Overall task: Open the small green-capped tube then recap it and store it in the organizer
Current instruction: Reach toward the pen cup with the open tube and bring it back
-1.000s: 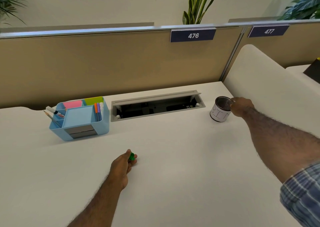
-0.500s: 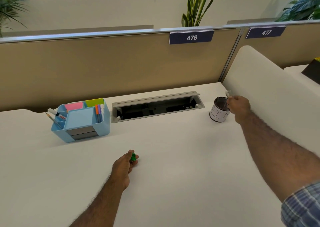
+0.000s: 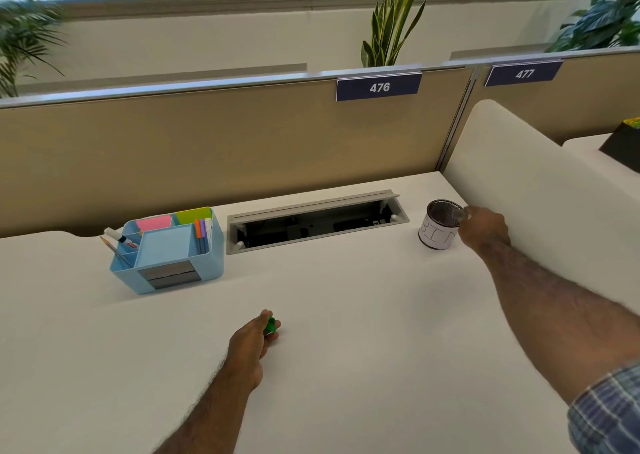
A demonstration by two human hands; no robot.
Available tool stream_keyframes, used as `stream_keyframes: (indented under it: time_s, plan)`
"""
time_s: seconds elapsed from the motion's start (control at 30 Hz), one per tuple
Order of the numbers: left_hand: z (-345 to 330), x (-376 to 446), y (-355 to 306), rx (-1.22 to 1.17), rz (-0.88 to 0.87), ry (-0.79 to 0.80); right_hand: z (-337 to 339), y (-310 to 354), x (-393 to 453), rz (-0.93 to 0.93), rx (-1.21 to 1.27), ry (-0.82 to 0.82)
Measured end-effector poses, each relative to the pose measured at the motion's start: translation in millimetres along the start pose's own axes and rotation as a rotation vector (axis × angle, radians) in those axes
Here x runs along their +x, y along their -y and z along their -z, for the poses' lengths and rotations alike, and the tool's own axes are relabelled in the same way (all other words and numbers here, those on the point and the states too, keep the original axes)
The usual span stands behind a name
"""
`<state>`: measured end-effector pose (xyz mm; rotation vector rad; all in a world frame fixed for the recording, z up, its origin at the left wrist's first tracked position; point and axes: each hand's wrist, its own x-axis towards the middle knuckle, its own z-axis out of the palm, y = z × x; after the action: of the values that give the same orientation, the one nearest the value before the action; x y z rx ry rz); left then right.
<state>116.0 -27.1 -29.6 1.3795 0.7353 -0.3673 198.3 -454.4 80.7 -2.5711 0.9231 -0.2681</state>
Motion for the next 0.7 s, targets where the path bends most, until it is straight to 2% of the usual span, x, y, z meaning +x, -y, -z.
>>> stream_keyframes:
  time_s: [0.13, 0.2, 0.27, 0.33, 0.43, 0.57, 0.7]
  plan:
    - [-2, 0, 0, 0.004, 0.004, -0.011, 1, -1, -1, -0.032, 0.051, -0.049]
    - [-3, -1, 0, 0.002, 0.006, -0.014, 2, 2, -2, -0.078, 0.236, -0.15]
    - [-4, -2, -1, -0.002, 0.011, -0.014, 5, 12, -5, -0.193, 0.573, -0.169]
    - [-5, -4, -2, -0.008, 0.014, -0.015, 7, 26, -16, -0.337, 1.038, 0.017]
    - [-9, -8, -3, -0.022, 0.004, -0.017, -1, 39, -43, -0.436, 1.434, 0.371]
    - [-15, -17, -6, -0.041, -0.033, 0.005, -23, 50, -94, -0.422, 1.58, 0.657]
    - [-22, -31, -8, -0.065, -0.067, 0.051, -49, 61, -158, -0.421, 1.487, 0.799]
